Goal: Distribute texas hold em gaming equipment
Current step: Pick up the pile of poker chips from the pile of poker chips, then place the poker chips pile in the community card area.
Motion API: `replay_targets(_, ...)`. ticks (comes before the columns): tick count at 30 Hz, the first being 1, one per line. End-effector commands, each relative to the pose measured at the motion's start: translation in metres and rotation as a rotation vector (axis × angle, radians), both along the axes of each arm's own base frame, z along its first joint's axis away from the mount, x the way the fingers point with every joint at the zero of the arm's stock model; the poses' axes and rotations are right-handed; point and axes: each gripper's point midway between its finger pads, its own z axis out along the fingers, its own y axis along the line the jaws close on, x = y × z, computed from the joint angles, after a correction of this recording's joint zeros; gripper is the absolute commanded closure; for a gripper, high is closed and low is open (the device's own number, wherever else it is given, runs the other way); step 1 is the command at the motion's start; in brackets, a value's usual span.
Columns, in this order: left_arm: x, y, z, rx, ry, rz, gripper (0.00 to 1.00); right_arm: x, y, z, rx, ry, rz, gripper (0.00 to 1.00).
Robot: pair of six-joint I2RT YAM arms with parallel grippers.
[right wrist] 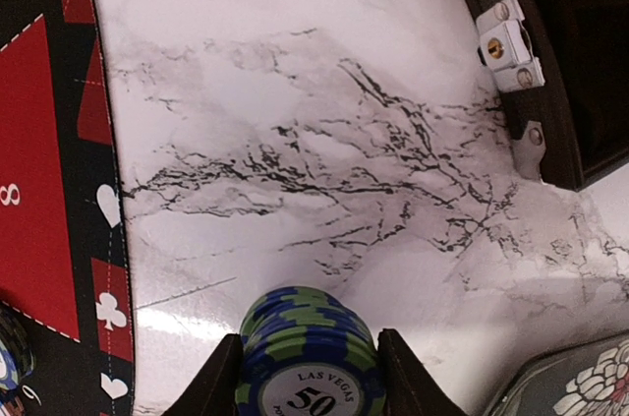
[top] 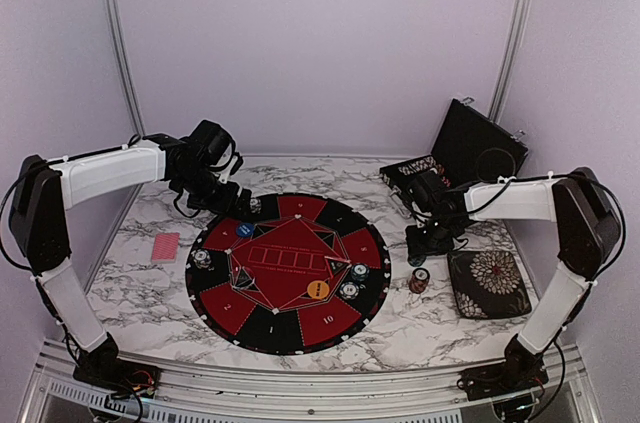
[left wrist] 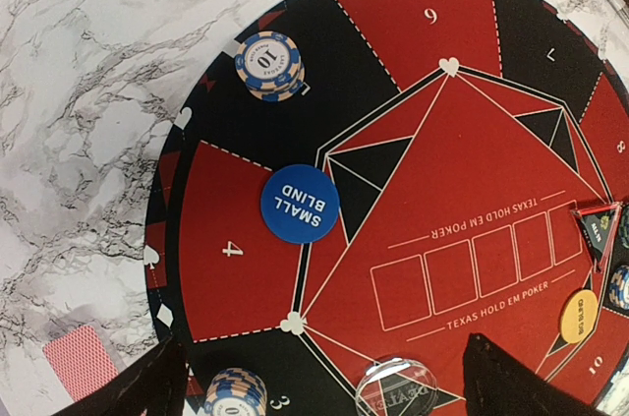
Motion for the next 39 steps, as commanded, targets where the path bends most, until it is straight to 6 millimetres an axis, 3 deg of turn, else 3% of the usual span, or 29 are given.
replay_targets(1, -0.001, 0.001, -0.007, 0.009, 0.013, -0.005, 0.01, 0.009, 0.002, 0.021, 0.007, -0.054, -0.011, 0.69)
replay_targets(18, -0.001, 0.002, -0.008, 0.011, 0.015, -0.005, 0.01, 0.015, 0.004, 0.039, 0.013, -0.087, -0.011, 0.69)
replay_targets(25, -0.001, 0.001, -0.008, 0.009, 0.014, -0.005, 0.01, 0.021, 0.014, 0.048, 0.009, -0.101, 0.013, 0.69)
replay_targets(31, -0.001, 0.001, -0.008, 0.005, 0.016, -0.005, 0.01, 0.031, 0.036, 0.055, 0.000, -0.116, 0.059, 0.69)
replay_targets(39, -0.001, 0.002, -0.008, 0.008, 0.015, -0.005, 0.01, 0.046, 0.085, 0.059, 0.000, -0.134, 0.149, 0.69)
